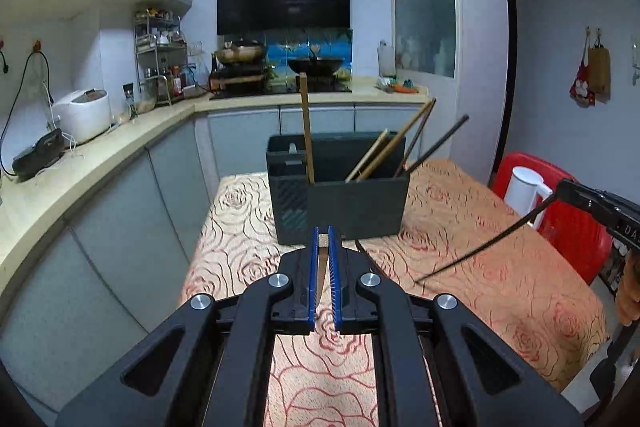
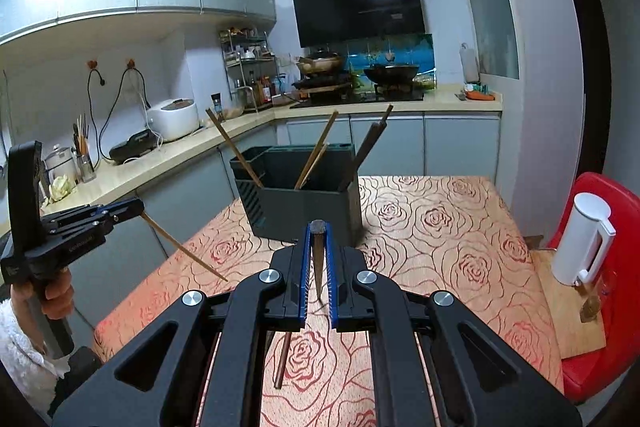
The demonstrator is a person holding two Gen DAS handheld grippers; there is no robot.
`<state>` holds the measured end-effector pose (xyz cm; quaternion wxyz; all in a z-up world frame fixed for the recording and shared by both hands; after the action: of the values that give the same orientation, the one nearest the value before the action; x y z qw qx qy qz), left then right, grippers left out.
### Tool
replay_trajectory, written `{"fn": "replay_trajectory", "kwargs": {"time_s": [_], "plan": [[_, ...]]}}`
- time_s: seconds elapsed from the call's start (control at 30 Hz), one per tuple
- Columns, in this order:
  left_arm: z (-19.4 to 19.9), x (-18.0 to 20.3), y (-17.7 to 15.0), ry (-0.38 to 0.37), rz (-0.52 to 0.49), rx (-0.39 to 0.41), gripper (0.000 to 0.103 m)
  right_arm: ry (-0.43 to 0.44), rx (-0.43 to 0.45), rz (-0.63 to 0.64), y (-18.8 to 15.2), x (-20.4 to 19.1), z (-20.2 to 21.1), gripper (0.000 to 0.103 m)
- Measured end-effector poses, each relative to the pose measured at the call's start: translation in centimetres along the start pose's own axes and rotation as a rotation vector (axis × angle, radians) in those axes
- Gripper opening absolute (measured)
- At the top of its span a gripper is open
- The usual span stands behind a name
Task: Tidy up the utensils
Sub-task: 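Lift both held chopsticks upright and carry them over the black caddy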
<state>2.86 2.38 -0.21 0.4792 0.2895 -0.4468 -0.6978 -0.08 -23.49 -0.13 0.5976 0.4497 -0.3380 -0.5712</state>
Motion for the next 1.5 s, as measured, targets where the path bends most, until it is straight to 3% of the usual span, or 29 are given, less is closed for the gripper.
{"fn": "replay_trajectory", "kwargs": {"time_s": [0.93, 1.5], "plan": [[-0.9, -0.7, 4.3, -0.022, -0.009, -0.016, 0.005, -0.010, 0.011, 0.003, 6.2, 0.2, -1.5, 0.008], [-1.8, 0.5, 8.9, -0.034, -0.049, 0.024, 0.005, -0.018, 0.096, 0.019, 12.7, 0.2, -1.1, 0.008]]}}
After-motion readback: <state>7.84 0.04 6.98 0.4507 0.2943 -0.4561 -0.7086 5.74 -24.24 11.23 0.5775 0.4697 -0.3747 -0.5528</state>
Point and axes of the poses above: each gripper's, at about its wrist camera, not at the fingertips, and z roughly against the way its jaws point, x to its right, y to its top, the point moved 1 cm from there along -z, roughly the way its jaws point, and after that the axes turned 7 degrees about -y, right-handed, at the moved point
